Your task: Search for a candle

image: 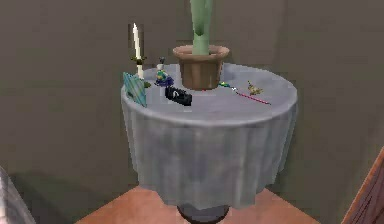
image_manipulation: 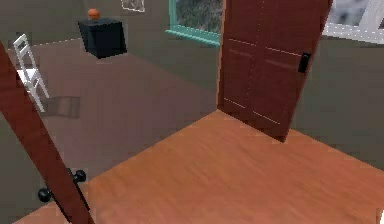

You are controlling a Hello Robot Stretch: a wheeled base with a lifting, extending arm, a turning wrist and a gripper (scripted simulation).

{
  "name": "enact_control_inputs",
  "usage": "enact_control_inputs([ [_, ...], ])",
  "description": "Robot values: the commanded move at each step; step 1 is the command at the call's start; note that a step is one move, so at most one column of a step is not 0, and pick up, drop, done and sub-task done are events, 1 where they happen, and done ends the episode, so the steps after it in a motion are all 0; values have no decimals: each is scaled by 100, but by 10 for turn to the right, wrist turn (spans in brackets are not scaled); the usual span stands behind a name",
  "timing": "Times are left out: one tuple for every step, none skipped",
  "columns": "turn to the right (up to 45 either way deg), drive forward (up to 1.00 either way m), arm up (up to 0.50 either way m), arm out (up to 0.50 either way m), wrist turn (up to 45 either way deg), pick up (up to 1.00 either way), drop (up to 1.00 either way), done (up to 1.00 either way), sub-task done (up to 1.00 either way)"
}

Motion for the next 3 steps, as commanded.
enact_control_inputs([
  [-120, 0, 0, 0, 0, 0, 0, 0, 0],
  [0, 100, 0, 0, 0, 0, 0, 0, 0],
  [0, 0, 0, 0, 0, 0, 0, 100, 0],
])
